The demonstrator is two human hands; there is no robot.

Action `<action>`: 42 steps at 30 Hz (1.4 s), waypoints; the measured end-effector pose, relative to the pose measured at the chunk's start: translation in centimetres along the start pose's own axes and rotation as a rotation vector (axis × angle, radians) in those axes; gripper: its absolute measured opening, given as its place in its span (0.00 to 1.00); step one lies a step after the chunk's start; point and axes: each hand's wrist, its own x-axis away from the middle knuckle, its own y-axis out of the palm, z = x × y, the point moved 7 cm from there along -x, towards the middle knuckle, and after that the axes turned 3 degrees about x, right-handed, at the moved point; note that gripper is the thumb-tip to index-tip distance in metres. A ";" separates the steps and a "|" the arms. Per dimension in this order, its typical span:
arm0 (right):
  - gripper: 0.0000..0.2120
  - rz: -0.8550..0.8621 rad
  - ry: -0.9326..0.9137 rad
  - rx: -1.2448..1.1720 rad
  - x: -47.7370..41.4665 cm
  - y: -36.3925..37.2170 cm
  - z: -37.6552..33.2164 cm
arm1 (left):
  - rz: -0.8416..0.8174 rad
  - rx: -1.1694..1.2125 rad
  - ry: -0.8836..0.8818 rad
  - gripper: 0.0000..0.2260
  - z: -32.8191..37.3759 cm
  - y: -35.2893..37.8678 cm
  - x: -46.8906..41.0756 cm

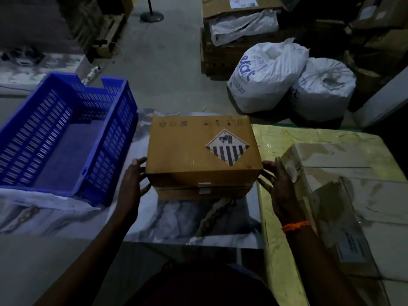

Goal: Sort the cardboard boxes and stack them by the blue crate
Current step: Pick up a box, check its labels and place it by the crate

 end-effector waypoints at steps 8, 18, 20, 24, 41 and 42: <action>0.20 0.054 -0.042 0.060 2.1 -2.1 1.4 | -0.031 -0.124 0.084 0.29 -2.1 -1.2 2.9; 0.23 0.137 -0.595 0.783 2.7 4.3 -3.3 | -0.058 -0.820 0.607 0.27 1.3 3.9 2.2; 0.29 -0.008 -0.750 0.915 2.6 9.0 -4.4 | -0.175 -1.014 0.639 0.31 1.6 7.6 1.4; 0.33 -0.286 -0.763 1.262 0.4 15.7 -3.4 | -0.323 -1.336 0.698 0.33 1.5 12.6 -1.0; 0.33 -0.325 -0.742 1.446 -1.2 16.6 -2.0 | -0.325 -1.478 0.680 0.29 0.4 13.0 -3.0; 0.33 -0.341 -0.737 1.445 -1.3 16.4 -2.1 | -0.345 -1.490 0.661 0.30 0.5 12.8 -3.1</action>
